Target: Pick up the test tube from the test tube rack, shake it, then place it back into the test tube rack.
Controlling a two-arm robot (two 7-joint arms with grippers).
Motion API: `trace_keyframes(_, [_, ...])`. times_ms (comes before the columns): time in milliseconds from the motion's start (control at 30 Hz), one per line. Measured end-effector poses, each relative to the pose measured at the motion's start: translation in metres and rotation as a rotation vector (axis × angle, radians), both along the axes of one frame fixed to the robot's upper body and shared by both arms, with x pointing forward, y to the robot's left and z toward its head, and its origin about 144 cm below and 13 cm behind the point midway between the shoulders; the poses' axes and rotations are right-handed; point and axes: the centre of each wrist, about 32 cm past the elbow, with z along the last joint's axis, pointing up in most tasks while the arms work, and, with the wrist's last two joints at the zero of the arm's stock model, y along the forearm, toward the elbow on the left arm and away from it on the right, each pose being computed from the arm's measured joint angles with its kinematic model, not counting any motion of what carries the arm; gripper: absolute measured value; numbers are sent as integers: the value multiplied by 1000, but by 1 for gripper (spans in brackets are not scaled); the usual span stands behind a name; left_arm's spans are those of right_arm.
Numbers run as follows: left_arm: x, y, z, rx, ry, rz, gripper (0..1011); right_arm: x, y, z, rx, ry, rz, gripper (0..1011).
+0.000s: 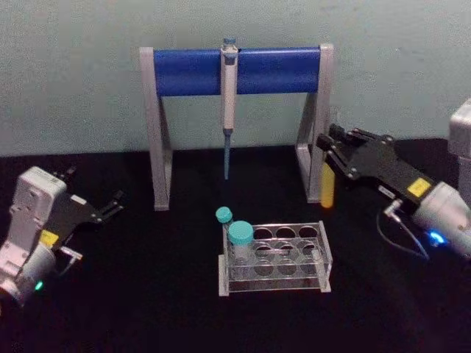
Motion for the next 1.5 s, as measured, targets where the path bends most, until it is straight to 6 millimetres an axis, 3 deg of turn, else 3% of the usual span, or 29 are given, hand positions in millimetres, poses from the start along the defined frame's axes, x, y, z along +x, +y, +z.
trace_keyframes(300, [0,0,0,0,0,0,1001,20,16,-7,87,0,77,229])
trace_keyframes(667, [0,0,0,0,0,0,1001,11,20,-18,224,73,233,229])
trace_keyframes(933, [0,0,0,0,0,0,1001,-16,3,-16,253,146,287,229])
trace_keyframes(1167, [0,0,0,0,0,0,1001,-38,-21,-5,155,173,198,229])
trace_keyframes(1367, [0,0,0,0,0,0,1001,-41,-31,1,73,154,102,228])
trace_keyframes(1500, [0,0,0,0,0,0,1001,-32,-33,4,16,131,32,229])
